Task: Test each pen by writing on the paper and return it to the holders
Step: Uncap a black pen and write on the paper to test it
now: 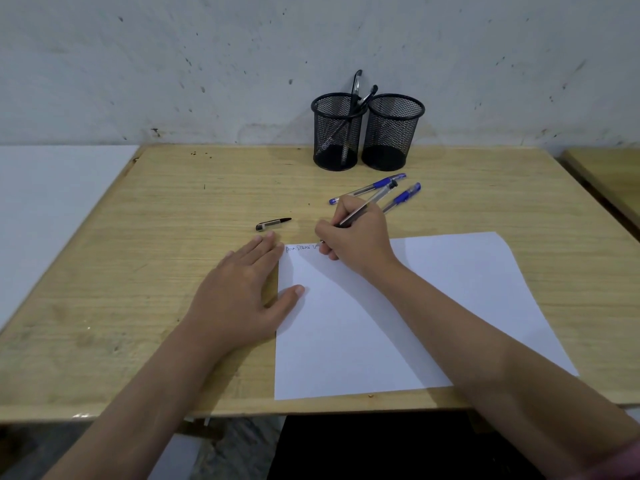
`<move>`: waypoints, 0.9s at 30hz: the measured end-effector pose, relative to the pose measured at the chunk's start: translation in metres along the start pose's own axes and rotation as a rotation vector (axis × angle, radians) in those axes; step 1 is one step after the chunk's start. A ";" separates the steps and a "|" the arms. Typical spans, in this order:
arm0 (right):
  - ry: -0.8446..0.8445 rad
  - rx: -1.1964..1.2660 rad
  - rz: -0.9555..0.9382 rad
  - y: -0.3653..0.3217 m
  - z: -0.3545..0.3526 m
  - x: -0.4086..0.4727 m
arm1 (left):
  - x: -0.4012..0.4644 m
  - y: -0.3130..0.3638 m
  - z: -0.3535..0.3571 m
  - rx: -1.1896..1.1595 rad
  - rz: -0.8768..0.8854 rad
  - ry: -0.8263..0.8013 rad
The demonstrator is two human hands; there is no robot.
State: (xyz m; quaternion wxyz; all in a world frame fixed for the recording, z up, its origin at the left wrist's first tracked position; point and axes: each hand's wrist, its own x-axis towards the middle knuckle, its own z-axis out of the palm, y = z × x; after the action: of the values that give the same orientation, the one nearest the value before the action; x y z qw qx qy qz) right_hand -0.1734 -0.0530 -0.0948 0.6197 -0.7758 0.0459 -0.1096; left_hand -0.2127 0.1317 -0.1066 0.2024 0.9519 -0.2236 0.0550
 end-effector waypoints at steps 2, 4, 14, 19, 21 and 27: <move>0.012 -0.001 -0.003 0.000 0.000 0.000 | 0.000 0.000 0.000 0.000 0.000 0.001; 0.016 -0.005 -0.009 0.000 0.000 0.001 | 0.000 -0.001 0.000 0.001 0.000 -0.003; 0.022 0.022 -0.023 0.001 -0.001 0.000 | 0.000 0.000 0.000 0.005 0.000 -0.004; 0.013 0.002 -0.031 0.001 -0.001 0.000 | 0.000 0.000 -0.001 0.010 0.003 0.001; 0.017 0.003 -0.032 0.000 -0.001 0.000 | 0.000 0.000 -0.001 0.007 0.000 -0.004; 0.032 0.018 -0.022 0.001 -0.001 0.000 | 0.000 0.000 -0.002 0.005 -0.005 -0.002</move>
State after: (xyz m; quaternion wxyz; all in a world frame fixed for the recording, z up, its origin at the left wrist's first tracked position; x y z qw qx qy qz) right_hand -0.1732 -0.0538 -0.0958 0.6248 -0.7686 0.0460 -0.1292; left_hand -0.2128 0.1321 -0.1048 0.2002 0.9529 -0.2212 0.0541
